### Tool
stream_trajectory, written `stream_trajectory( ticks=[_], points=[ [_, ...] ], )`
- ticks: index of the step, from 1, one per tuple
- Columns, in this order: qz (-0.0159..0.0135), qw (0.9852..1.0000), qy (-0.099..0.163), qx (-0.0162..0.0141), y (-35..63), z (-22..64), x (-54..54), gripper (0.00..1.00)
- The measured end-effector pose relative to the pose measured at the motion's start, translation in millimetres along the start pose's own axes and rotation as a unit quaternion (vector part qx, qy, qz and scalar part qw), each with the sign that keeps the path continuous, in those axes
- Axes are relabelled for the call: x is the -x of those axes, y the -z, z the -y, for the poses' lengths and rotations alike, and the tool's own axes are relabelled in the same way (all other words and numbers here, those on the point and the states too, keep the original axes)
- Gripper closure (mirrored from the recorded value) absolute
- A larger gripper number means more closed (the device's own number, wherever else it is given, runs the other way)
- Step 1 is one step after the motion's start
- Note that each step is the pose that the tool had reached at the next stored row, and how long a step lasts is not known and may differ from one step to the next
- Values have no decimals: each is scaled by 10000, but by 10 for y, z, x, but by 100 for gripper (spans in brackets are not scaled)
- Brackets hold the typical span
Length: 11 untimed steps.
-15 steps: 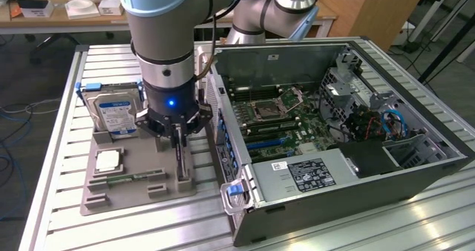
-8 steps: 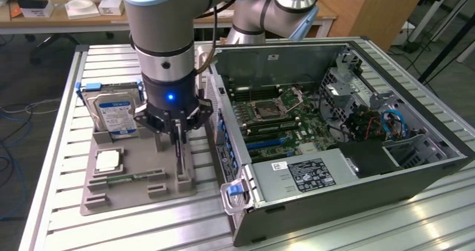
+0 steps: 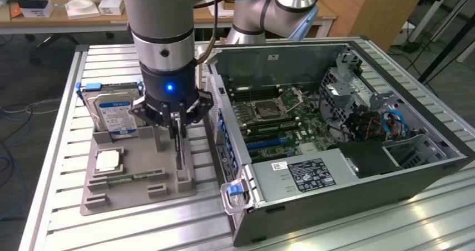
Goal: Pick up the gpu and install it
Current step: 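Pick up the gpu and move the gpu toward the slot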
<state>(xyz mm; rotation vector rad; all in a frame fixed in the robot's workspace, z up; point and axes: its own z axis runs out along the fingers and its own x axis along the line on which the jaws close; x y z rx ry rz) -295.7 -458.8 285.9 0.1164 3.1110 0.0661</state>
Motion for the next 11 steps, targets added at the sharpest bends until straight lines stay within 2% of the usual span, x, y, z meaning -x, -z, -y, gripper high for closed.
stream_trajectory(
  ticks=[4, 11],
  points=[
    [0, 10000, 0, 0, 70, -3, 2, 74],
    [0, 10000, 0, 0, 73, -3, 2, 74]
  ],
)
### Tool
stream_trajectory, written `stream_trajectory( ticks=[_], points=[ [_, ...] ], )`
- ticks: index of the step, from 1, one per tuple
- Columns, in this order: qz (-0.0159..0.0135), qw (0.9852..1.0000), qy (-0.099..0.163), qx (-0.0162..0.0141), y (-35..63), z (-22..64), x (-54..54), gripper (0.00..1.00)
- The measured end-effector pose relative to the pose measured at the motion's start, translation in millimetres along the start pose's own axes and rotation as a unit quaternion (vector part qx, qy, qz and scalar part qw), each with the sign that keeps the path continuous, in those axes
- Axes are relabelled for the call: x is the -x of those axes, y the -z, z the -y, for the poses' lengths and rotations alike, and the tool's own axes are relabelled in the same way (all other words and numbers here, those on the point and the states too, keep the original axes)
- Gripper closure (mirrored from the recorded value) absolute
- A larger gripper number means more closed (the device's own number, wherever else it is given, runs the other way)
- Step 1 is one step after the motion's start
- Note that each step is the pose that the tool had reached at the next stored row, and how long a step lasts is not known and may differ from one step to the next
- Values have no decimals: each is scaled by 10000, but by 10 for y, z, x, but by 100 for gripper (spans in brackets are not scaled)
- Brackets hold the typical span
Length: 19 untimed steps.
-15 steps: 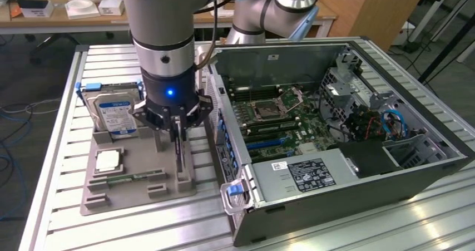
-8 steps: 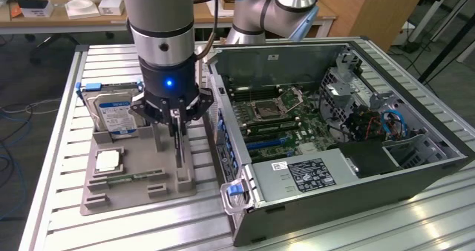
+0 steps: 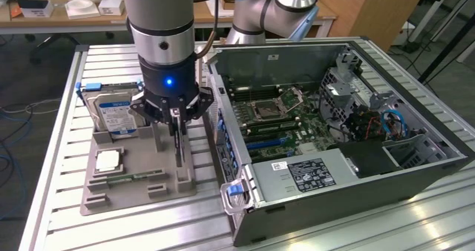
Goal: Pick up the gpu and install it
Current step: 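Pick up the gpu and move the gpu toward the slot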
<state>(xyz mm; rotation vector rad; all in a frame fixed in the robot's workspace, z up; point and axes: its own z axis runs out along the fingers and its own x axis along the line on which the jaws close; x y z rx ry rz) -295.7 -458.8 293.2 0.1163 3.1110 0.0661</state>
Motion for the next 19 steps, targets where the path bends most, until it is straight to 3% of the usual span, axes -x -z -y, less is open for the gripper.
stream_trajectory(
  ticks=[10, 19],
  points=[
    [-1, 10000, 0, -1, 20, -1, 0, 74],
    [0, 10000, 0, 0, 223, -10, 6, 74]
  ],
)
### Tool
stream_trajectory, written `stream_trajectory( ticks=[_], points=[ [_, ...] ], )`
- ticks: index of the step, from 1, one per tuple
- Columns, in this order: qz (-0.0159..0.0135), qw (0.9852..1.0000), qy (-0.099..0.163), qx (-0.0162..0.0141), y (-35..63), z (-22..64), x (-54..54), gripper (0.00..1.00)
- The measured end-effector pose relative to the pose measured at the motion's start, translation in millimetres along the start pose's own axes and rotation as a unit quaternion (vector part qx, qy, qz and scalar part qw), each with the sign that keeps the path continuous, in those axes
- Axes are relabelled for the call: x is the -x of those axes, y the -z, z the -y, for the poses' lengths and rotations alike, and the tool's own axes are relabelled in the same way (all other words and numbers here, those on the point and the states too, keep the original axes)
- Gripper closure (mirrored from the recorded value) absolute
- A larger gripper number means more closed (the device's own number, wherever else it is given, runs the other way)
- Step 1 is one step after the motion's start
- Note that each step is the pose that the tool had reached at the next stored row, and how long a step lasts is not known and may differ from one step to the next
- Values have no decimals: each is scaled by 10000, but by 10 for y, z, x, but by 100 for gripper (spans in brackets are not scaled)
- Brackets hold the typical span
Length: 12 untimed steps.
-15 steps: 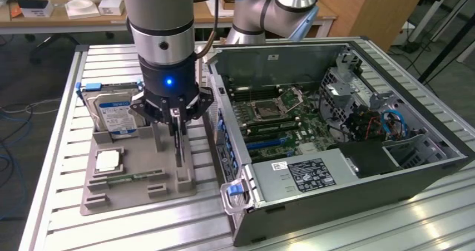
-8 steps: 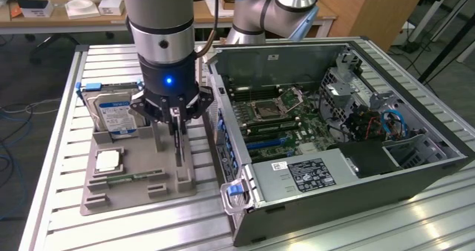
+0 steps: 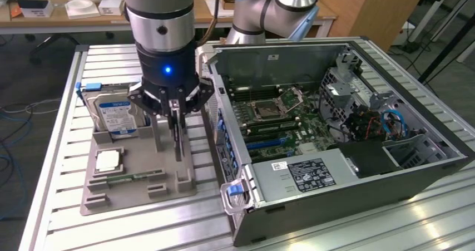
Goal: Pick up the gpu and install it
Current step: 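Pick up the gpu and move the gpu toward the slot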
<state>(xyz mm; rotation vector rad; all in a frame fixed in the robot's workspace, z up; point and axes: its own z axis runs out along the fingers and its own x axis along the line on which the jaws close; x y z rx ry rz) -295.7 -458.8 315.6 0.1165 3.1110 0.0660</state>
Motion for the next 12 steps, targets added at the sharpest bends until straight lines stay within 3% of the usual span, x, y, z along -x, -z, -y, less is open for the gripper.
stream_trajectory(
  ticks=[12],
  points=[
    [0, 10000, 0, 0, 397, -17, 11, 74]
  ],
)
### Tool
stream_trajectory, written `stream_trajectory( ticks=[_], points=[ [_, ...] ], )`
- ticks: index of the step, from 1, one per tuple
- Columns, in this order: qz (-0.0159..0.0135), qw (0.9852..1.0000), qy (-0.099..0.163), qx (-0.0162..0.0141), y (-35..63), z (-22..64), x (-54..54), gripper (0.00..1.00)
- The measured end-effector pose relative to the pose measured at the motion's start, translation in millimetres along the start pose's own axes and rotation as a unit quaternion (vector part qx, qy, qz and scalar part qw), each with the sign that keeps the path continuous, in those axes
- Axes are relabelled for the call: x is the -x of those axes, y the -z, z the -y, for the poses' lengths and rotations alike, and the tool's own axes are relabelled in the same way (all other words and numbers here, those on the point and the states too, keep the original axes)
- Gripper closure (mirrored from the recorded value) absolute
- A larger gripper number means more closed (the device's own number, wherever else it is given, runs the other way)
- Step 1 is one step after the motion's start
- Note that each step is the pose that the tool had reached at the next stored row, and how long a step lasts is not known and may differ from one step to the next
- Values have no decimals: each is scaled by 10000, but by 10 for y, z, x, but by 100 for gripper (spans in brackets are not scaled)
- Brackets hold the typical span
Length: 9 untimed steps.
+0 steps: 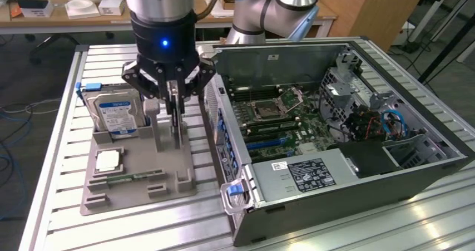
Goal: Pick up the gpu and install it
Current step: 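Pick up the gpu and move the gpu toward the slot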
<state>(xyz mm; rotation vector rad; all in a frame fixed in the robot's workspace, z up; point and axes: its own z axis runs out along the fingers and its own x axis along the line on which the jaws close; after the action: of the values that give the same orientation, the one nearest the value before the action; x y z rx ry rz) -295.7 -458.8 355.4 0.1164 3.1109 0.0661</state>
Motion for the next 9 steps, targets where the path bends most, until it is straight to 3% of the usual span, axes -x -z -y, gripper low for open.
stream_trajectory(
  ticks=[9],
  points=[
    [0, 10000, 0, 0, 355, -15, 9, 74]
  ],
)
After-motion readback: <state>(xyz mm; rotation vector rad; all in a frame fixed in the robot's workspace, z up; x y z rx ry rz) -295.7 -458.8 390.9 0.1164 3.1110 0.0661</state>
